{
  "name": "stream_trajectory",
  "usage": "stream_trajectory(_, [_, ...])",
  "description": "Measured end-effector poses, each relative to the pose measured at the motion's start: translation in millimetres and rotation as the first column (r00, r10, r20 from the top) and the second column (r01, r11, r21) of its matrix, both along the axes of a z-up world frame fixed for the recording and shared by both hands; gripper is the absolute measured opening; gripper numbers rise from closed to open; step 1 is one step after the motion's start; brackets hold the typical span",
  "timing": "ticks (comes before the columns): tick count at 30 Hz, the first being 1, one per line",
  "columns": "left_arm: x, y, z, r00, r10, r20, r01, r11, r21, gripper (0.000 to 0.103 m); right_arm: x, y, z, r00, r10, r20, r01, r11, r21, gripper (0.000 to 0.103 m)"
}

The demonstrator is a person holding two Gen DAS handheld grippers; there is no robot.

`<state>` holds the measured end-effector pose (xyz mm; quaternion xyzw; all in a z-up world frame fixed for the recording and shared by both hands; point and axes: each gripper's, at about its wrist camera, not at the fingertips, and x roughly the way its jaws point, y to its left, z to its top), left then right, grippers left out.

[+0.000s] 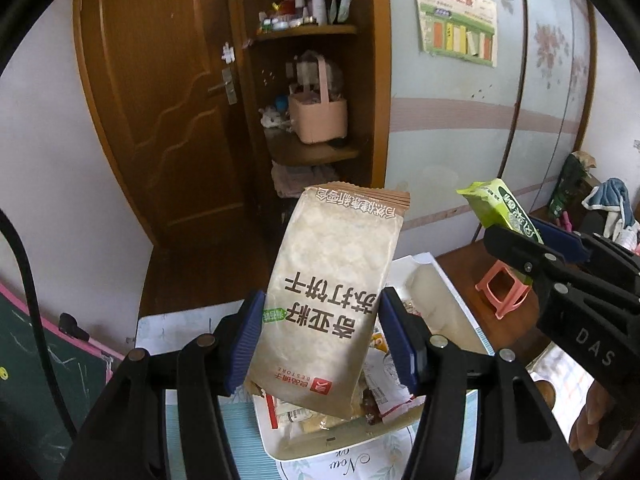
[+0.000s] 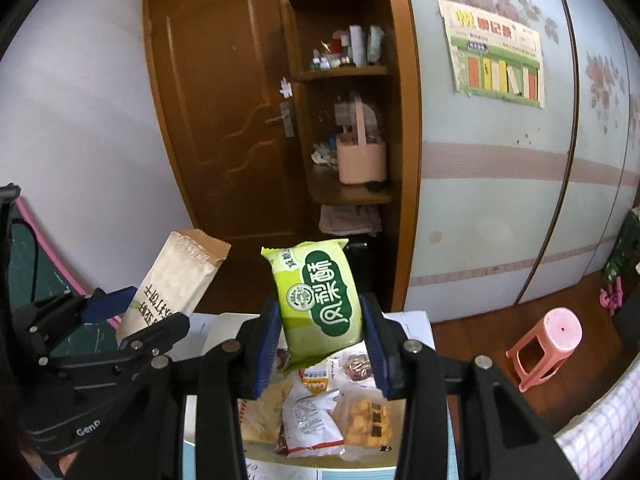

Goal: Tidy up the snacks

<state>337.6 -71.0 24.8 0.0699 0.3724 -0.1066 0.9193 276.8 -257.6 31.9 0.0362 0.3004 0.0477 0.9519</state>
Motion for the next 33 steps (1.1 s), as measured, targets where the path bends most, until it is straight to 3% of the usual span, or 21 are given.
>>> stream_trajectory(12, [30.5, -1.3, -73.3, 0.991, 0.019, -0.136, -0.013, 0.999, 0.045, 0.058, 23.3, 11.3, -65.2, 0.983, 0.02, -0.18, -0.026, 0.999, -0.031, 0.042])
stream_trajectory(15, [33.2, 1.5, -90.4, 0.981, 0.014, -0.193, -0.003, 0.998, 0.057, 0.073, 24.0, 18.2, -82.3, 0.973, 0.034, -0.229, -0.049, 0.997, -0.061, 0.049])
stream_trajectory(17, [35.7, 6.3, -98.5, 0.977, 0.037, -0.209, -0.022, 0.997, 0.074, 0.093, 21.7, 17.9, -87.8, 0.969, 0.024, -0.244, -0.042, 0.997, -0.07, 0.049])
stream_trajectory(18, [37.4, 9.4, -101.2, 0.975, 0.042, -0.219, -0.028, 0.997, 0.067, 0.095, 20.7, 16.8, -88.5, 0.968, 0.024, -0.248, -0.042, 0.997, -0.067, 0.051])
stream_trajectory(21, [38.6, 19.9, -104.7, 0.966, 0.058, -0.254, -0.052, 0.998, 0.027, 0.096, 18.7, 13.6, -86.4, 0.966, 0.018, -0.258, -0.032, 0.998, -0.049, 0.068])
stream_trajectory(27, [24.9, 30.7, -95.3, 0.965, 0.066, -0.252, -0.064, 0.998, 0.017, 0.096, 7.4, 15.0, -69.9, 0.972, 0.021, -0.235, -0.031, 0.999, -0.036, 0.07])
stream_trajectory(33, [-0.6, 39.5, -65.7, 0.973, 0.072, -0.219, -0.075, 0.997, -0.004, 0.096, -11.3, 23.4, -48.0, 0.977, 0.033, -0.212, -0.042, 0.998, -0.041, 0.07])
